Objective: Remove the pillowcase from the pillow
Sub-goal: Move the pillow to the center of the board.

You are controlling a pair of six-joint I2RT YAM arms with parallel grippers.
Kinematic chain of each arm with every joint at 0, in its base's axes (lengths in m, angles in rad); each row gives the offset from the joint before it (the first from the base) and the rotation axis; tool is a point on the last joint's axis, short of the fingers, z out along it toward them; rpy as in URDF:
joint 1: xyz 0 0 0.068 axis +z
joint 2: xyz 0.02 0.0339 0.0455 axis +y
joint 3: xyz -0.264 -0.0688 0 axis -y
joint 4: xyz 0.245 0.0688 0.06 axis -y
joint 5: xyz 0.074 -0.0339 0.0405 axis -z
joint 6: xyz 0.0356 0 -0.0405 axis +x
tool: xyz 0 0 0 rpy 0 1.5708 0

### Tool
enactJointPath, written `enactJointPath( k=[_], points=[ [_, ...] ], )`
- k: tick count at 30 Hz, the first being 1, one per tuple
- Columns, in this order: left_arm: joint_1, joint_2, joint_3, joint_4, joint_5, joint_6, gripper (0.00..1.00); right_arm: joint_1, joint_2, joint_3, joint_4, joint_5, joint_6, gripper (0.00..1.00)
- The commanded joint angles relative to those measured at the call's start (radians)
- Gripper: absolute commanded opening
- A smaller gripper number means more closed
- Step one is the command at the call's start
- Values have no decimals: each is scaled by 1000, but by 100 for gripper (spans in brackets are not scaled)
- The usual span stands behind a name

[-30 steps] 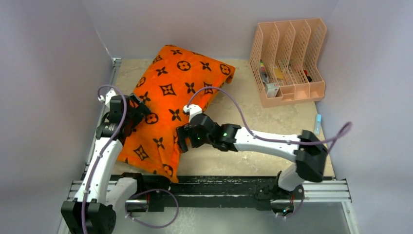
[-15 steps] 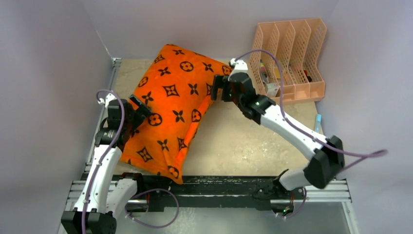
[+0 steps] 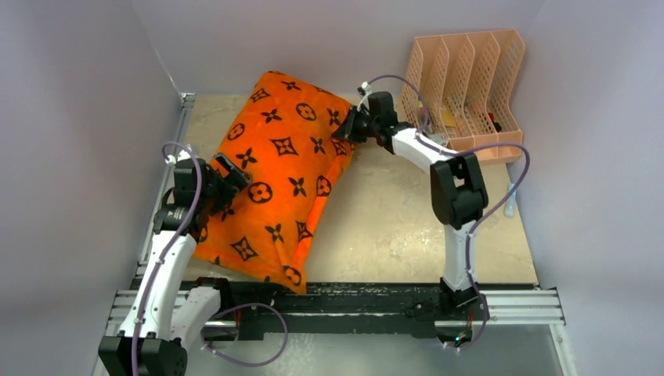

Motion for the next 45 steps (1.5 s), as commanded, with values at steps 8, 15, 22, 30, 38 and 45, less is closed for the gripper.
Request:
enactJointPath(
  k=[8, 15, 22, 30, 38, 45],
  points=[
    [-11, 106, -6, 34, 138, 48, 82, 387, -762, -814, 70, 582, 27, 0],
    [-10, 217, 85, 84, 121, 85, 43, 628, -986, -1029, 160, 320, -12, 0],
    [-10, 265, 122, 102, 176, 114, 0, 819, -1186, -891, -184, 627, -103, 57],
    [-10, 146, 18, 131, 238, 116, 0, 819, -1395, -805, -229, 1001, -159, 85],
    [-169, 117, 33, 206, 334, 112, 0, 796, -908, -333, -470, 1137, -346, 99],
    [-447, 104, 11, 283, 104, -35, 0, 660, -607, -249, -521, 957, -267, 99]
  ],
)
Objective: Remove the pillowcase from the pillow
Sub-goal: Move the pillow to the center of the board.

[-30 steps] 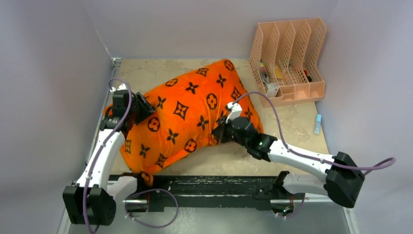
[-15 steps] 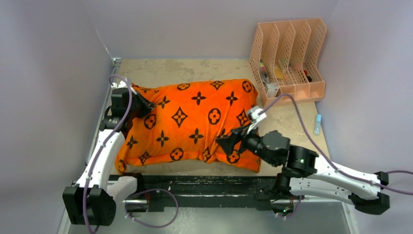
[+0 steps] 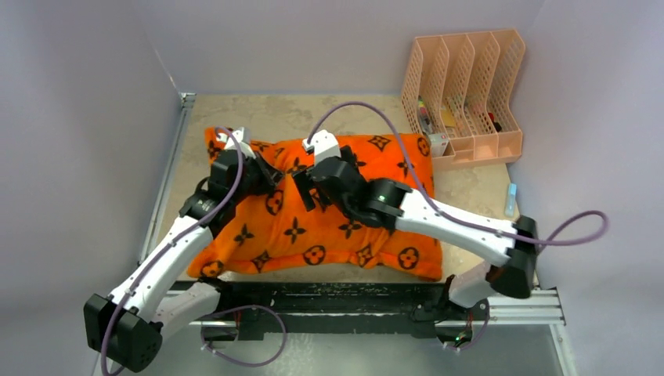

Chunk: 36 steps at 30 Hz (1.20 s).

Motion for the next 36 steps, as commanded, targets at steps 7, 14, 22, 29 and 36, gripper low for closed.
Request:
enactJointPath(
  k=[7, 14, 22, 29, 36],
  points=[
    [-118, -67, 131, -309, -200, -31, 62, -250, 3, -390, -14, -85, 231, 43],
    [-65, -2, 359, -538, -600, -62, 81, -337, -318, -647, 68, -178, 292, 0],
    [192, 63, 403, -567, -676, -17, 85, -337, -357, -792, 151, -320, 379, 0],
    [251, 36, 169, -408, -412, -87, 89, -337, -322, -787, 209, -420, 389, 0],
    [267, 97, 29, -166, -47, -85, 89, -337, -358, -814, 278, -528, 366, 0]
  ],
)
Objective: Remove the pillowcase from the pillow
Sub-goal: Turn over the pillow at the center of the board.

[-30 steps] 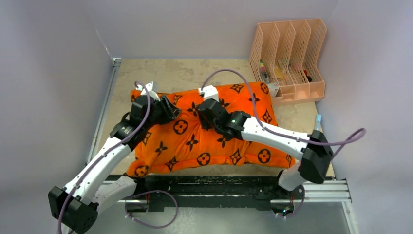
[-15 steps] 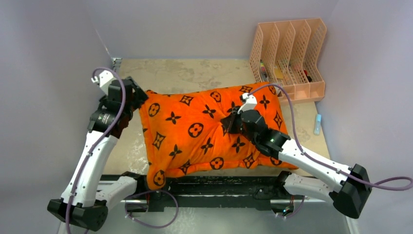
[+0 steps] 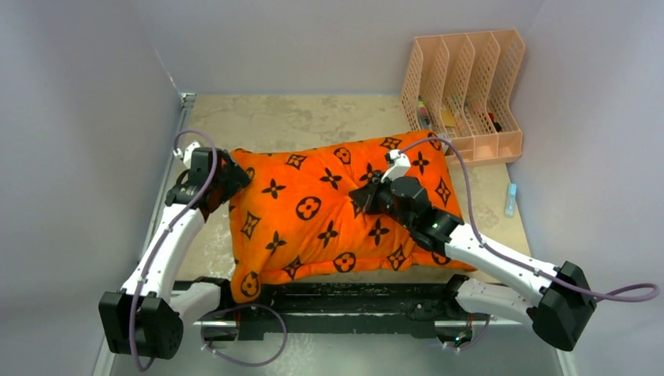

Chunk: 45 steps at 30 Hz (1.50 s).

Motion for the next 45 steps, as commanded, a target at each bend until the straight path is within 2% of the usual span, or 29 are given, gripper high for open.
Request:
enactJointPath(
  k=[1, 4, 8, 11, 14, 16, 21, 24, 29, 32, 35, 36, 38, 39, 42, 45],
  points=[
    [11, 36, -35, 217, 280, -5, 90, 4, 17, -66, -248, -84, -38, 0],
    [42, -28, -147, 441, 427, -88, 99, 4, -4, -59, -265, -100, -42, 0],
    [141, -39, -212, 612, 539, -195, 99, 4, -18, -46, -271, -130, -53, 0],
    [221, -16, -182, 588, 596, -165, 99, 4, -16, -34, -279, -134, -63, 0],
    [296, -116, -176, 584, 571, -125, 99, 4, -16, -42, -267, -144, -63, 0],
    [309, -162, -143, 542, 522, -89, 99, 4, -22, -54, -248, -147, -61, 0],
    [309, -5, -88, 374, 626, -30, 98, 4, -29, -57, -218, -176, -47, 0],
    [309, 4, -165, 381, 617, -18, 99, 4, -20, -51, -218, -174, -46, 0],
    [308, 58, -293, 498, 662, -77, 99, 4, 5, -44, -192, -220, -37, 0],
    [289, 25, -320, 586, 720, -127, 99, 4, 17, -7, -212, -240, -51, 2],
    [235, -43, -333, 777, 806, -254, 81, 4, 27, 67, -251, -229, -91, 7],
    [219, -51, -328, 826, 834, -281, 70, 4, 34, 99, -259, -226, -106, 9],
    [193, -42, -308, 887, 885, -297, 28, 4, 59, 168, -271, -253, -143, 16],
    [189, -32, -285, 867, 894, -273, 1, 6, 77, 207, -289, -272, -156, 21],
    [188, -35, -177, 679, 831, -119, 0, 39, 101, 319, -386, -262, -196, 40],
    [188, -25, -51, 517, 812, 2, 0, 132, 46, 387, -478, -200, -229, 53]
  ],
)
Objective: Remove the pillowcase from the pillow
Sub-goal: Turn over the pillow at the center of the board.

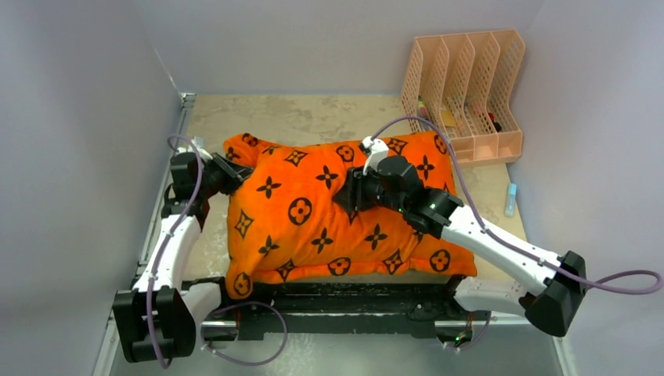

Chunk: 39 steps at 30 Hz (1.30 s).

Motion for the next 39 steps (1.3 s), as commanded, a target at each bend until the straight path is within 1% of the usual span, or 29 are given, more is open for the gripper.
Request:
enactJointPath(
  k=[1, 3, 4, 6, 8, 9, 10, 12, 13, 15, 18, 19, 21, 23, 24, 26, 28, 29, 31, 33, 34, 35, 36, 37, 38, 39],
  points=[
    [-28, -3, 237, -131, 79, 175, 0, 131, -85, 94, -201, -20, -78, 54],
    [-28, 18, 302, -146, 70, 189, 0, 145, -165, 66, -195, -108, -86, 53],
    [-28, 29, 323, -123, 74, 174, 0, 145, -190, 45, -198, -157, -87, 53],
    [-28, 53, 367, -57, 87, 109, 0, 146, -214, -7, -233, -199, -89, 52],
    [-31, 81, 458, -18, 109, 20, 0, 150, -223, -72, -262, -143, -71, 51],
    [-44, 85, 512, 1, 108, -10, 0, 151, -227, -115, -252, -115, -55, 51],
    [-62, 85, 571, -3, 84, -11, 0, 151, -227, -158, -215, -109, -41, 50],
    [-96, 93, 700, -61, 55, 33, 0, 151, -195, -194, -144, -101, -30, 49],
    [-100, 104, 735, -72, 83, 49, 0, 151, -164, -195, -110, -81, -18, 48],
    [-100, 126, 757, -68, 178, 49, 0, 150, -79, -149, -69, -21, -10, 47],
    [-138, 100, 749, -81, 239, 72, 0, 151, 59, -16, -49, 135, -11, 51],
    [-141, 76, 748, -71, 249, 77, 0, 151, 100, 22, -15, 217, -21, 52],
    [-142, 42, 778, -48, 268, 64, 0, 151, 194, 77, 85, 332, -37, 52],
    [-142, 45, 837, -58, 303, 62, 0, 147, 268, 134, 175, 447, -102, 53],
    [-142, 51, 857, -76, 322, 72, 0, 143, 299, 163, 254, 490, -142, 54],
    [-142, 42, 869, -157, 336, 130, 0, 133, 342, 216, 348, 464, -210, 55],
    [-142, 16, 840, -221, 336, 188, 0, 146, 361, 252, 406, 458, -252, 53],
    [-142, 0, 813, -225, 337, 198, 0, 171, 345, 250, 406, 454, -249, 53],
    [-142, -39, 742, -219, 331, 206, 0, 234, 262, 167, 497, 429, -297, 53],
    [-142, -69, 675, -207, 325, 209, 0, 282, 124, 45, 546, 378, -330, 55],
    [-142, -77, 646, -171, 329, 181, 0, 285, 43, 6, 551, 335, -330, 56],
    [-142, -84, 610, -108, 337, 143, 0, 286, -28, -20, 535, 330, -328, 57],
    [-143, -91, 575, -43, 353, 99, 0, 286, -89, -24, 498, 367, -321, 59],
    [-145, -98, 535, 17, 367, 71, 0, 286, -142, -9, 413, 405, -289, 60],
    [-150, -105, 511, 41, 377, 59, 0, 284, -177, 15, 335, 437, -273, 60],
    [-154, -109, 503, 45, 382, 69, 0, 282, -202, 42, 272, 501, -278, 62]
  ],
)
